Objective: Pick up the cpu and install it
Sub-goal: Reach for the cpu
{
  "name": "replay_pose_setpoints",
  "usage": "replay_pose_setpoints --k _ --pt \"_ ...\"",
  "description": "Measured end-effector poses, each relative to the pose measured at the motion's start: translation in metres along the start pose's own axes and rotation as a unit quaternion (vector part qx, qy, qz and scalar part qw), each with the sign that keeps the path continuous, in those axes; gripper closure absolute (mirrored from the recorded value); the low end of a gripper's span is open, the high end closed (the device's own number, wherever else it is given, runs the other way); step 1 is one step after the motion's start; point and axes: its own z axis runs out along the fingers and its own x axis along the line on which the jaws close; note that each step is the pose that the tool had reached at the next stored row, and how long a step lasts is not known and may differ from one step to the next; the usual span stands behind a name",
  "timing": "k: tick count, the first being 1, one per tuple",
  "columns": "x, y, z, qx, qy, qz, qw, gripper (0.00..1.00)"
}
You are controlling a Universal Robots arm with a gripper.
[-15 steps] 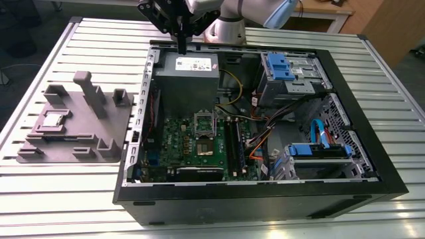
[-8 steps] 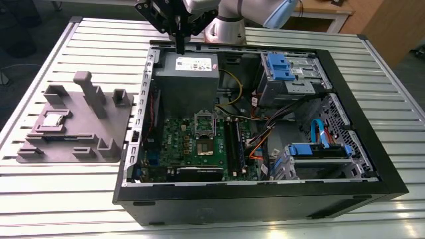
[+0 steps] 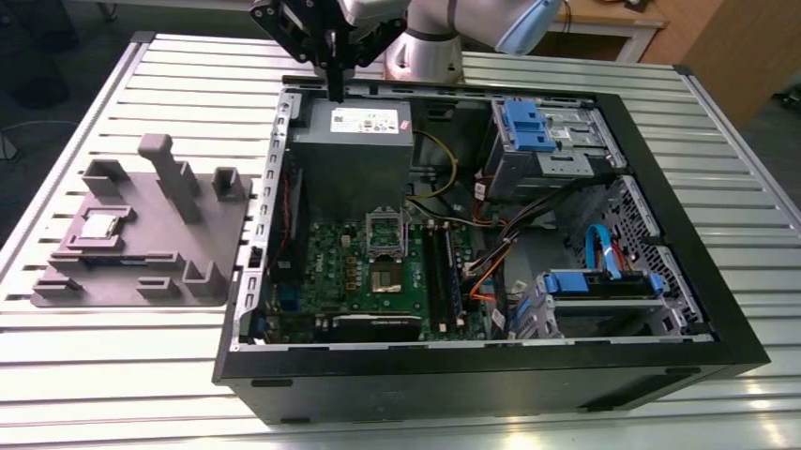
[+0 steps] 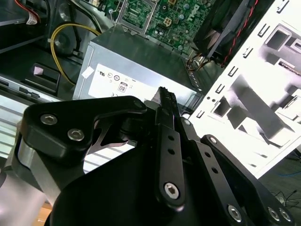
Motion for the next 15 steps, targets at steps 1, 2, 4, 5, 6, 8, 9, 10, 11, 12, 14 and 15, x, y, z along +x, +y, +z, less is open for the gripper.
replay_pose_setpoints --k 1,2,4,5,6,8,9,10,11,12,14,15 --pt "0.0003 0.0000 0.0000 0.0000 0.0000 0.000 1.00000 0.90" --pt "0.0007 -0.0001 0.0000 0.0000 0.0000 0.000 1.00000 0.90" --pt "0.0015 -0.0001 0.0000 0.0000 0.0000 0.000 1.00000 0.90" --pt "0.0019 -0.0002 -0.0001 0.0000 0.0000 0.000 1.00000 0.90" --pt "0.0022 -0.0002 0.0000 0.0000 0.0000 0.000 1.00000 0.90" --pt "0.0026 -0.0002 -0.0001 0.0000 0.0000 0.000 1.00000 0.90" --pt "0.0028 -0.0002 -0.0001 0.0000 0.0000 0.000 1.00000 0.90" --pt "0.0030 -0.0003 -0.0001 0.0000 0.0000 0.000 1.00000 0.90" --pt "0.0032 -0.0002 -0.0001 0.0000 0.0000 0.000 1.00000 0.90" --pt "0.0035 -0.0003 -0.0001 0.0000 0.0000 0.000 1.00000 0.90" --pt "0.0039 -0.0003 -0.0001 0.0000 0.0000 0.000 1.00000 0.90" --pt "0.0041 -0.0003 -0.0001 0.0000 0.0000 0.000 1.00000 0.90"
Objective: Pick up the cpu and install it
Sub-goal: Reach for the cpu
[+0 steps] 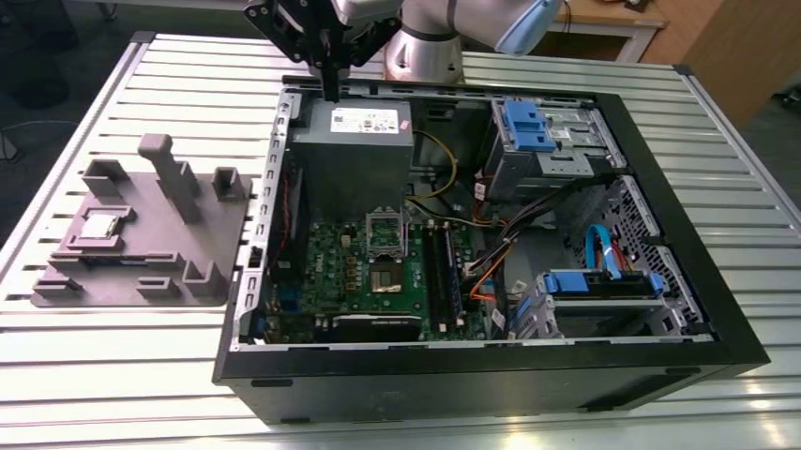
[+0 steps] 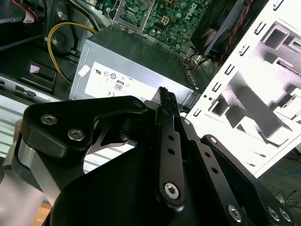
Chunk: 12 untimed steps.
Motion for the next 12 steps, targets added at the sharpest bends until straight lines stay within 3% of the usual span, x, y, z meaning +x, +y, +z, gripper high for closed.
replay_pose_setpoints --k 12 --pt "0.0030 -0.0002 -0.0001 0.0000 0.0000 0.000 1.00000 0.90"
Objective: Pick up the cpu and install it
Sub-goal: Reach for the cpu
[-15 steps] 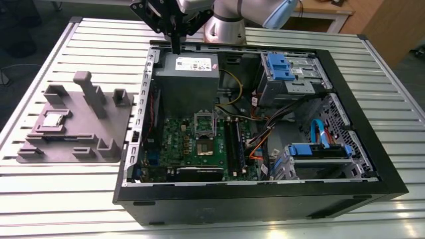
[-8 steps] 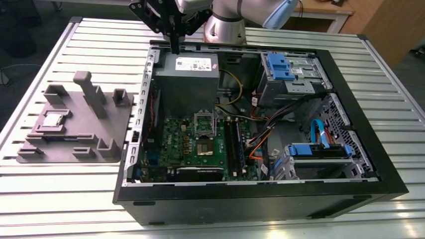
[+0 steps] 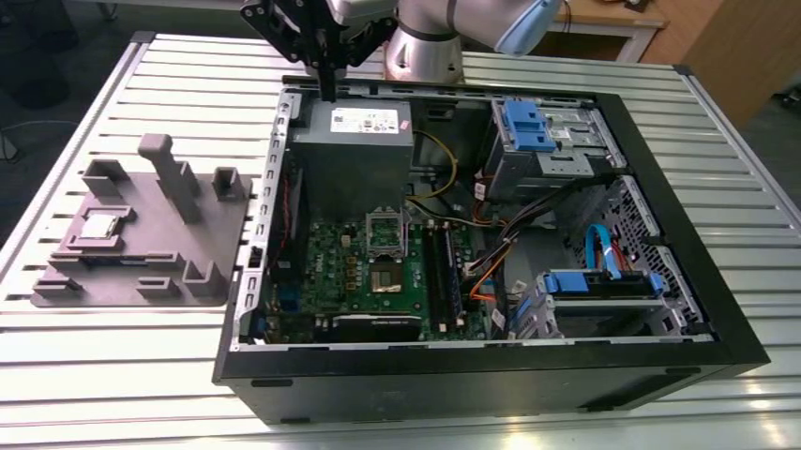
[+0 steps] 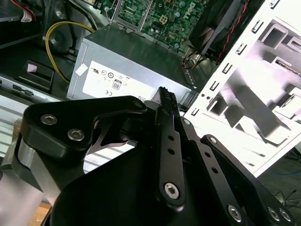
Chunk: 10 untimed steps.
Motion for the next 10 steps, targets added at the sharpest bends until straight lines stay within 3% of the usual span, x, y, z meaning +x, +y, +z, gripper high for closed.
replay_pose_setpoints --k 10 --pt "0.0025 -0.0002 -0.0001 0.0000 0.0000 0.000 1.00000 0.90"
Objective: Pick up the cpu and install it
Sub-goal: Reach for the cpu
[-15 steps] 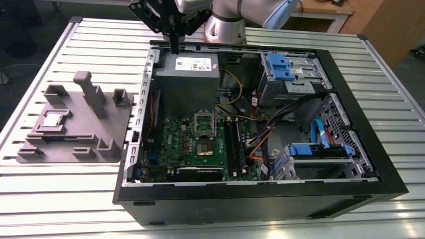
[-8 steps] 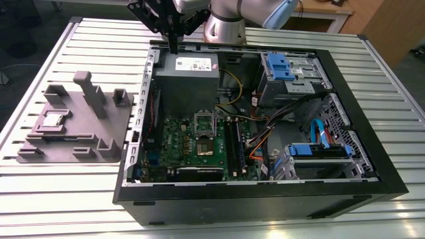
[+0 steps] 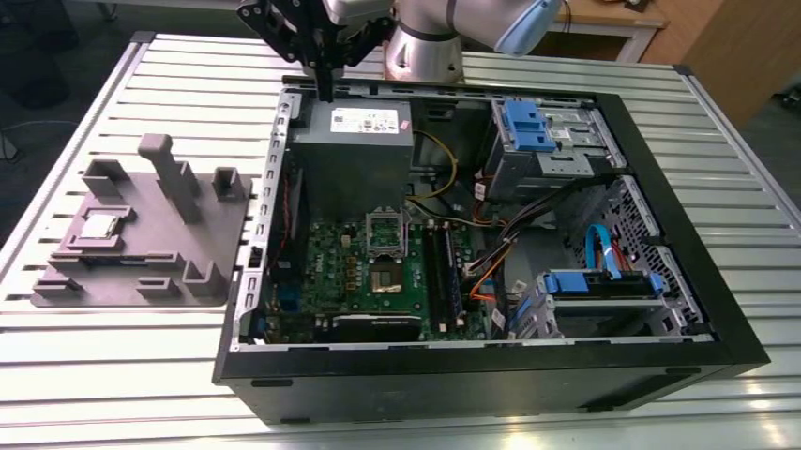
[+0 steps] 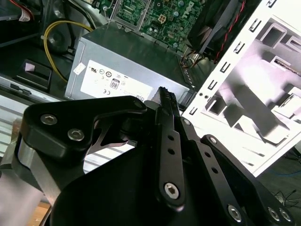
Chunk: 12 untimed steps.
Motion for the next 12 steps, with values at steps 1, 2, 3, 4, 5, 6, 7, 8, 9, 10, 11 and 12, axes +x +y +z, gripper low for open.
replay_pose_setpoints --k 1,2,3,4,5,6,7,8,9,10,11,12 --pt "0.0003 0.0000 0.0000 0.0000 0.0000 0.000 1.00000 0.90" --pt "0.0005 0.0000 0.0000 0.0000 0.0000 0.000 1.00000 0.90" --pt "0.0007 0.0000 0.0000 0.0000 0.0000 0.000 1.00000 0.90" --pt "0.0010 -0.0001 0.0000 0.0000 0.0000 0.000 1.00000 0.90" --pt "0.0013 -0.0001 0.0000 0.0000 0.0000 0.000 1.00000 0.90" --pt "0.0016 -0.0001 0.0000 0.0000 0.0000 0.000 1.00000 0.90" --pt "0.0019 -0.0001 0.0000 0.0000 0.0000 0.000 1.00000 0.90" --pt "0.0021 -0.0002 -0.0001 0.0000 0.0000 0.000 1.00000 0.90" --pt "0.0023 -0.0002 -0.0001 0.0000 0.0000 0.000 1.00000 0.90" --pt "0.0026 -0.0002 -0.0001 0.0000 0.0000 0.000 1.00000 0.90" --pt "0.0029 -0.0002 -0.0001 0.0000 0.0000 0.000 1.00000 0.90" --pt "0.0032 -0.0002 -0.0001 0.0000 0.0000 0.000 1.00000 0.90"
